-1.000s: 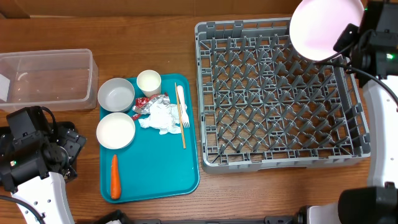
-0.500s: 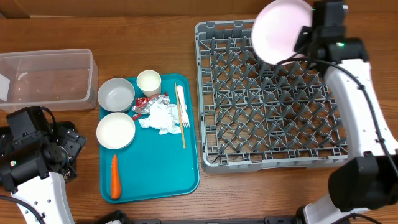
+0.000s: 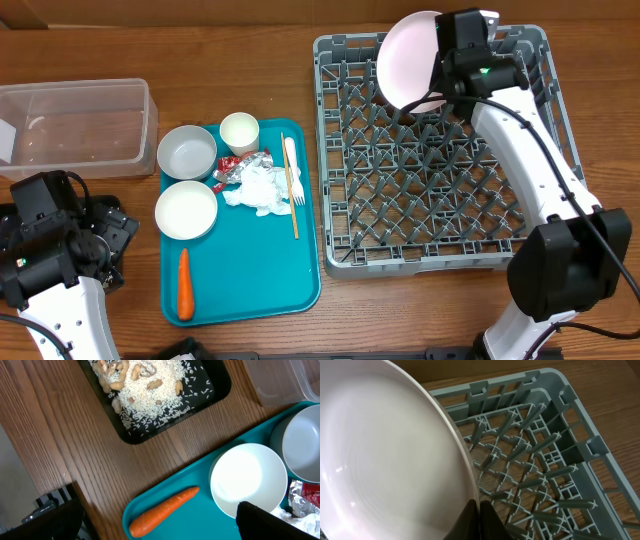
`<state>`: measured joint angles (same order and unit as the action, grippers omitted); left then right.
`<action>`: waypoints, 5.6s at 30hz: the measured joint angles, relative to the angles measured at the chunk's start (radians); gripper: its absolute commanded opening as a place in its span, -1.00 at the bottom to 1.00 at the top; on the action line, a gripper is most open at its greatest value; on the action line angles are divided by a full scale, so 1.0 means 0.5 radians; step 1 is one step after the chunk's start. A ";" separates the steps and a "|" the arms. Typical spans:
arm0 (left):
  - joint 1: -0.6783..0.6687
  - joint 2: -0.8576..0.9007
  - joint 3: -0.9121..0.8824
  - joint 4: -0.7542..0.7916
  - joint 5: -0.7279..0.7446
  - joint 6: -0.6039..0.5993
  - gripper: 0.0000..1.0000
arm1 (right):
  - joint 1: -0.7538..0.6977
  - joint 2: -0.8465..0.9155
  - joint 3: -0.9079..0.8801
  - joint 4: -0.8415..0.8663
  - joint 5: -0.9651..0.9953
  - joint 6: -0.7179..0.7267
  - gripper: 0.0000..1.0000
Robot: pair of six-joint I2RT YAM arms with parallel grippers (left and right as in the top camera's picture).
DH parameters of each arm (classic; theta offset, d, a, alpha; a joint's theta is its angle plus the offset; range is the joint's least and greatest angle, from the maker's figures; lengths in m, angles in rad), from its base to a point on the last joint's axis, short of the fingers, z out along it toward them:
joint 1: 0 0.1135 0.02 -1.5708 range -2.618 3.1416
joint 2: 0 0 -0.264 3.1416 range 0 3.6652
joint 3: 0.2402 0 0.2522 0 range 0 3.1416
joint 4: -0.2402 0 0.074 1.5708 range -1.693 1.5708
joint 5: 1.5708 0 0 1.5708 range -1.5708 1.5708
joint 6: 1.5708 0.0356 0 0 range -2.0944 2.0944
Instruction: Sort waste into correct bins and load items into the dishwasher rack
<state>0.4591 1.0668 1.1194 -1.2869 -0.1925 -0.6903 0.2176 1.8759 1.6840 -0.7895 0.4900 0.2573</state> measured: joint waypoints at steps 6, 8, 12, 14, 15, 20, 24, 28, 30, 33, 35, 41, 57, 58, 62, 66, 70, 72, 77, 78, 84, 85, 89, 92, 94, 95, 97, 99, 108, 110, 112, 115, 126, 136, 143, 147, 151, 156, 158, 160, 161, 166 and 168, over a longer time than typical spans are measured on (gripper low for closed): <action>0.000 0.000 0.000 0.000 0.000 0.000 1.00 | 0.043 0.002 0.000 -0.014 0.120 0.000 -0.92; 0.000 0.000 0.000 0.000 0.000 0.000 0.99 | 0.053 0.002 0.000 -0.015 0.153 0.000 -0.92; 0.000 0.000 0.000 0.000 0.000 0.001 0.99 | 0.106 0.002 0.000 -0.016 0.270 0.000 -0.92; 0.000 0.000 0.000 0.000 0.000 0.000 0.99 | 0.147 0.002 0.000 -0.018 0.332 0.000 -0.92; 0.000 0.000 0.000 0.000 0.000 0.000 1.00 | 0.179 0.002 0.000 -0.024 0.370 0.000 -0.92; 0.000 0.000 0.000 0.000 0.000 0.000 0.99 | 0.338 0.003 0.000 -0.044 0.527 0.000 -0.92; 0.000 0.000 0.000 -0.001 0.000 0.000 1.00 | 0.400 0.033 0.002 -0.072 0.642 0.001 -0.92; 0.000 0.000 0.000 -0.001 0.000 0.000 1.00 | 0.403 0.108 0.002 -0.090 0.785 0.007 -0.92; 0.000 0.000 0.000 0.000 0.000 0.000 0.99 | 0.402 0.136 0.002 -0.089 0.865 0.009 -0.92; 0.000 0.000 0.000 0.000 0.000 0.000 1.00 | 0.402 0.144 0.005 -0.097 0.974 0.007 -0.92; 0.000 0.000 0.000 0.000 0.000 0.000 1.00 | 0.403 0.144 0.006 -0.100 1.004 0.006 -0.92; 0.000 0.000 0.000 0.000 0.000 0.000 1.00 | 0.409 0.144 0.006 -0.117 1.016 0.001 -0.92; 0.000 0.000 0.000 0.001 -0.001 0.000 0.99 | 0.590 0.144 0.014 -0.232 0.712 -0.005 0.47; 0.000 0.000 0.000 0.002 -0.001 0.000 1.00 | 0.597 0.145 0.030 -0.272 0.661 0.010 0.58; 0.000 0.000 0.000 0.000 -0.005 0.000 1.00 | 0.600 0.150 0.208 -0.481 0.417 0.108 1.00; 0.000 0.000 0.000 0.001 -0.007 0.000 1.00 | 0.577 0.142 0.526 -0.654 0.091 0.168 1.00; 0.000 0.000 0.000 0.000 -0.007 0.000 0.99 | 0.532 0.078 0.808 -0.824 -0.211 0.195 1.00; 0.000 0.000 0.000 0.000 -0.008 0.000 1.00 | 0.517 0.024 0.925 -0.887 -0.336 0.203 1.00; 0.000 0.000 0.000 0.000 -0.008 0.000 0.99 | 0.505 -0.107 1.028 -0.952 -0.428 0.214 1.00; 0.000 0.000 0.000 0.000 -0.008 0.000 1.00 | 0.496 -0.115 1.030 -0.955 -0.427 0.217 1.00; 0.000 0.000 0.000 0.000 -0.008 0.000 1.00 | 0.289 -0.069 1.020 -0.951 -0.393 0.313 0.04; 0.000 0.000 0.000 0.000 -0.008 0.000 0.99 | 0.227 -0.056 1.009 -0.946 -0.390 0.343 -0.17; 0.000 0.000 0.000 0.000 -0.008 0.000 1.00 | 0.008 0.027 0.974 -0.942 -0.404 0.419 -0.60; 0.000 0.000 0.000 0.001 -0.008 0.000 1.00 | -0.121 0.127 0.964 -0.937 -0.468 0.446 -0.67; 0.000 0.000 0.000 0.000 -0.008 0.000 0.99 | -0.163 0.200 0.962 -0.935 -0.532 0.449 -0.68; 0.000 0.000 0.000 0.000 -0.008 0.000 1.00 | -0.169 0.236 0.962 -0.934 -0.565 0.449 -0.68; 0.000 0.000 0.000 0.000 -0.008 0.000 1.00 | -0.168 0.308 0.962 -0.920 -0.632 0.446 -0.68; 0.000 0.000 0.000 0.000 -0.008 0.000 1.00 | -0.158 0.375 0.962 -0.905 -0.690 0.443 -0.68; 0.000 0.000 0.000 0.000 -0.008 0.000 1.00 | -0.146 0.501 0.940 -0.819 -1.070 0.403 -0.69; 0.000 0.000 0.000 0.000 -0.008 0.000 1.00 | -0.146 0.501 0.940 -0.806 -1.195 0.349 -0.69; 0.000 0.000 0.000 0.000 -0.008 0.000 0.99 | -0.146 0.501 0.940 -0.811 -1.307 0.302 -0.69; 0.000 0.000 0.000 0.000 -0.008 0.000 1.00 | -0.146 0.501 0.940 -0.815 -1.411 0.259 -0.69; 0.000 0.000 0.000 0.000 -0.008 0.000 1.00 | -0.146 0.436 0.939 -0.838 -1.546 0.193 -0.72; 0.000 0.000 0.000 0.000 -0.008 0.000 1.00 | -0.137 0.045 0.941 -0.945 -1.648 0.149 0.49; 0.000 0.000 0.000 0.000 -0.008 0.000 1.00 | 0.099 -0.001 0.939 -1.090 -1.645 0.005 1.00; 0.000 0.000 0.000 0.000 -0.008 0.000 1.00 | 0.374 0.000 0.933 -1.100 -1.561 -0.065 0.99; 0.000 0.000 0.000 0.001 -0.008 0.000 1.00 | 0.600 0.000 0.845 -0.963 -1.485 -0.101 1.00; 0.000 0.000 0.000 0.001 -0.008 0.000 1.00 | 0.742 0.000 0.591 -0.751 -1.444 -0.121 1.00; 0.000 0.000 0.000 0.001 -0.008 0.000 1.00 | 0.777 0.002 0.466 -0.647 -1.434 -0.123 1.00; 0.000 0.000 0.000 0.001 -0.008 0.000 1.00 | 0.804 0.003 0.346 -0.556 -1.424 -0.129 1.00; 0.000 0.000 0.000 0.000 -0.008 0.000 1.00 | 0.820 0.004 0.281 -0.511 -1.421 -0.143 1.00; 0.000 0.000 0.000 0.000 -0.008 0.000 1.00 | 0.925 0.018 0.036 -0.327 -1.412 -0.225 1.00; 0.000 0.000 0.000 0.000 -0.008 0.000 0.99 | 0.982 0.042 -0.004 -0.275 -1.415 -0.249 1.00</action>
<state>0.4591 1.0668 1.1194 -1.2869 -0.1967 -0.6903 0.7086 1.8969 1.6821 -0.9272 -0.2173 0.1326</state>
